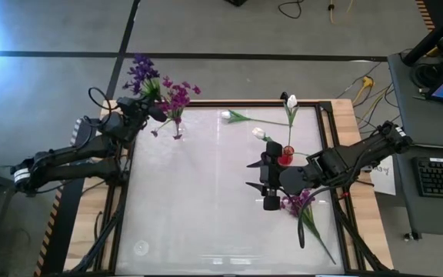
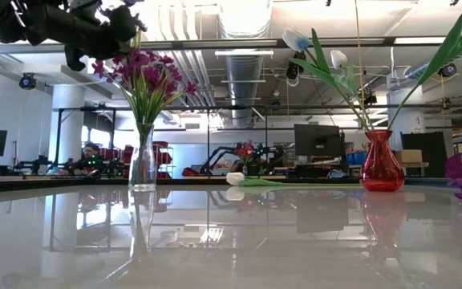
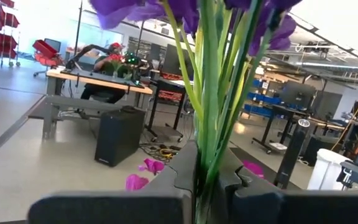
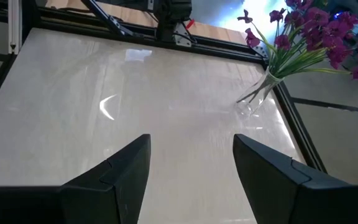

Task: Sort flowers into vase by color
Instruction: Put the violet flower into the transparent vase

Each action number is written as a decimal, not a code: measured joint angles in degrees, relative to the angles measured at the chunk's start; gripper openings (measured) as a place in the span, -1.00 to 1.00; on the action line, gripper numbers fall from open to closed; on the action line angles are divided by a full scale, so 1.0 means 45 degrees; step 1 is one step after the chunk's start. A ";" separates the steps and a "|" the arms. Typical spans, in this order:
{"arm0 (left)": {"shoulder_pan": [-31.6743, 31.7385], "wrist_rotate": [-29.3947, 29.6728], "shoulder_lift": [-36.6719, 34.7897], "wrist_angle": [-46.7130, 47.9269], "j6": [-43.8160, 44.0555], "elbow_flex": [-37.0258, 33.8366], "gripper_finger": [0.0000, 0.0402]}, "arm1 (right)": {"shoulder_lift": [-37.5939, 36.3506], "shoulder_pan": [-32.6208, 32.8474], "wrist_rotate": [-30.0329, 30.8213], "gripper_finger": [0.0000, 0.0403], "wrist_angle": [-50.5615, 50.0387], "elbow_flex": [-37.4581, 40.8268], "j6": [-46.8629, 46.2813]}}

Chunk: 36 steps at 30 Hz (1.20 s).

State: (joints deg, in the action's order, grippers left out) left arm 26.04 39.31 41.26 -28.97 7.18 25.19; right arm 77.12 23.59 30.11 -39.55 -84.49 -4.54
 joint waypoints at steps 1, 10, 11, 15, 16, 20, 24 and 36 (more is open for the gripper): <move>0.0000 0.0000 0.0026 -0.0070 0.0000 0.0000 -1.00 | 0.0000 0.0000 0.0000 0.10 0.0000 0.0000 0.0000; 0.0000 0.0000 0.0618 -0.0359 0.0005 -0.0049 -1.00 | 0.0000 0.0000 0.0000 0.10 0.0009 0.0063 -0.0005; 0.0000 0.0004 0.0699 -0.0368 0.0005 -0.0049 -1.00 | 0.0000 0.0000 0.0000 0.10 0.0005 0.0068 -0.0005; 0.0000 0.0005 0.0965 -0.0452 0.0010 -0.0049 -1.00 | 0.0000 0.0000 0.0000 0.10 0.0007 0.0071 -0.0004; 0.0000 0.0005 0.1032 -0.0443 0.0010 -0.0049 -1.00 | 0.0000 0.0000 0.0000 0.10 0.0010 0.0073 -0.0004; 0.0000 0.0005 0.1291 -0.0441 -0.0061 -0.0049 -1.00 | 0.0000 0.0000 0.0000 0.10 0.0005 0.0073 -0.0001; 0.0000 0.0005 0.1576 -0.0427 -0.0125 -0.0053 -1.00 | 0.0000 0.0000 0.0000 0.10 0.0007 0.0073 -0.0005; 0.0000 0.0014 0.2259 -0.0347 -0.0476 -0.0053 -1.00 | 0.0000 0.0000 0.0000 0.10 0.0005 0.0087 -0.0005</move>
State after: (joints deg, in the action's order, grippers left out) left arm 26.04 39.38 51.43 -30.53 5.04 24.95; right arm 77.12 23.59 30.11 -39.53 -84.09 -4.56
